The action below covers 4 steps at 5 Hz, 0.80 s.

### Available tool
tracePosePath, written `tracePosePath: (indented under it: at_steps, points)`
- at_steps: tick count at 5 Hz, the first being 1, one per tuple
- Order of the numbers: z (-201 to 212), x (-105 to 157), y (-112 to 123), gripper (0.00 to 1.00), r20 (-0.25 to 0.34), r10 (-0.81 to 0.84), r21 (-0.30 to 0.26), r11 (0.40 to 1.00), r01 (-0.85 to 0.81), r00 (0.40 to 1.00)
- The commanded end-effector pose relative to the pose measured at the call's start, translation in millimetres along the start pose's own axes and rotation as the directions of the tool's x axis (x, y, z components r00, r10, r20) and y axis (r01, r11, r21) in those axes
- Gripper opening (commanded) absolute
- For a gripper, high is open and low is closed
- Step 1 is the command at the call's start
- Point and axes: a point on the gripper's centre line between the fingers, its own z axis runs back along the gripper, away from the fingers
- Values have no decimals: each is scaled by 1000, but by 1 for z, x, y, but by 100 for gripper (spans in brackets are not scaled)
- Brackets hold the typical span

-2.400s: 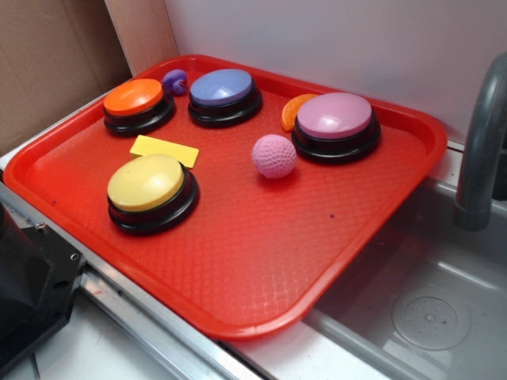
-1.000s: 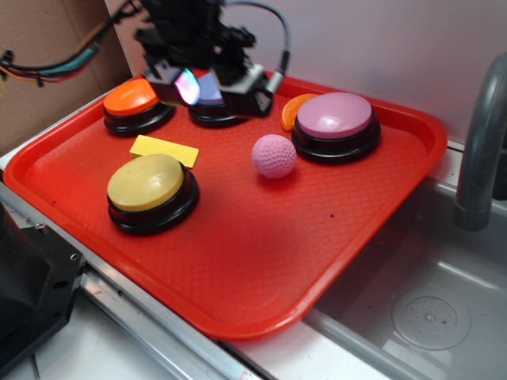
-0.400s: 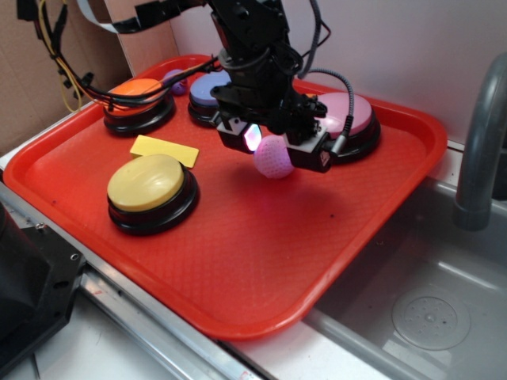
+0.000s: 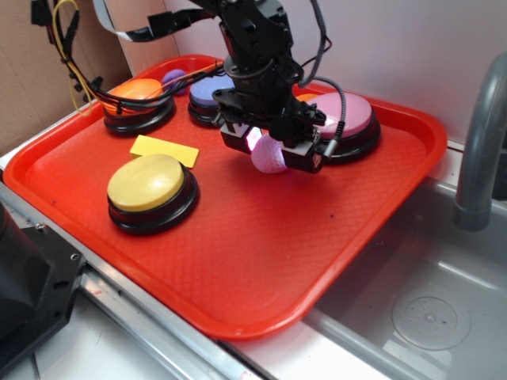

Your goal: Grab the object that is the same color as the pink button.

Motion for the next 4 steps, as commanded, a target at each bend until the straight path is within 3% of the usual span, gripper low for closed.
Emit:
tracePosePath:
  at_steps: [1,3,4]
  points:
    - [15,12,-7,0,48,-11,-2,1000,11,999]
    - [68,18,23,0,-14,-20,18,1000,20,1000]
    - [110,21,48,0,-52,-27,-11,1000,27,998]
